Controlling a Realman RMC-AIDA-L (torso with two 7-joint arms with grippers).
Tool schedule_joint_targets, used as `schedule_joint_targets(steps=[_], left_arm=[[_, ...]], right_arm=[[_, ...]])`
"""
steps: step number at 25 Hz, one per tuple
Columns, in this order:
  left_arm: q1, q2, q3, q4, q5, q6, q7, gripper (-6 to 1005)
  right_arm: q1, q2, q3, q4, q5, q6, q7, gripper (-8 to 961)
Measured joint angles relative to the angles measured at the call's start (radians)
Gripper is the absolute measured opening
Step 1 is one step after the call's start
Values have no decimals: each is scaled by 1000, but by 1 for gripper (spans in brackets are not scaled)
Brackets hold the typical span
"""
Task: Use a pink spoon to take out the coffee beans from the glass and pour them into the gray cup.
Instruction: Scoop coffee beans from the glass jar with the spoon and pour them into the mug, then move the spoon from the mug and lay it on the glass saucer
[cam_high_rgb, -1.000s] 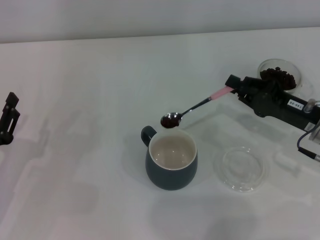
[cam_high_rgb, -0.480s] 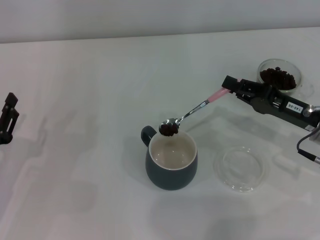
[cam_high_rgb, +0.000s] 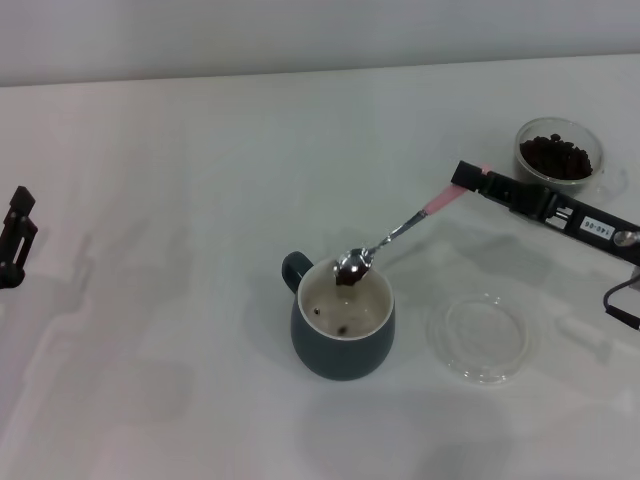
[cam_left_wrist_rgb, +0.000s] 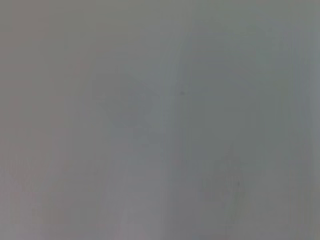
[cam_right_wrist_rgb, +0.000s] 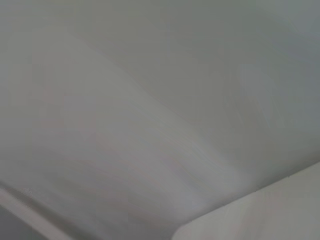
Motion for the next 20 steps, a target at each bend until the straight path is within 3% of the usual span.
schedule_joint_targets(steps=[15, 20], left_arm=[[0, 0, 0, 0, 2, 0, 0, 518], [-1, 0, 0, 0, 1, -1, 0, 518]], right_arm=[[-1, 2, -28, -3, 10, 84, -103, 154], [-6, -10, -23, -17, 24, 146, -83, 154]])
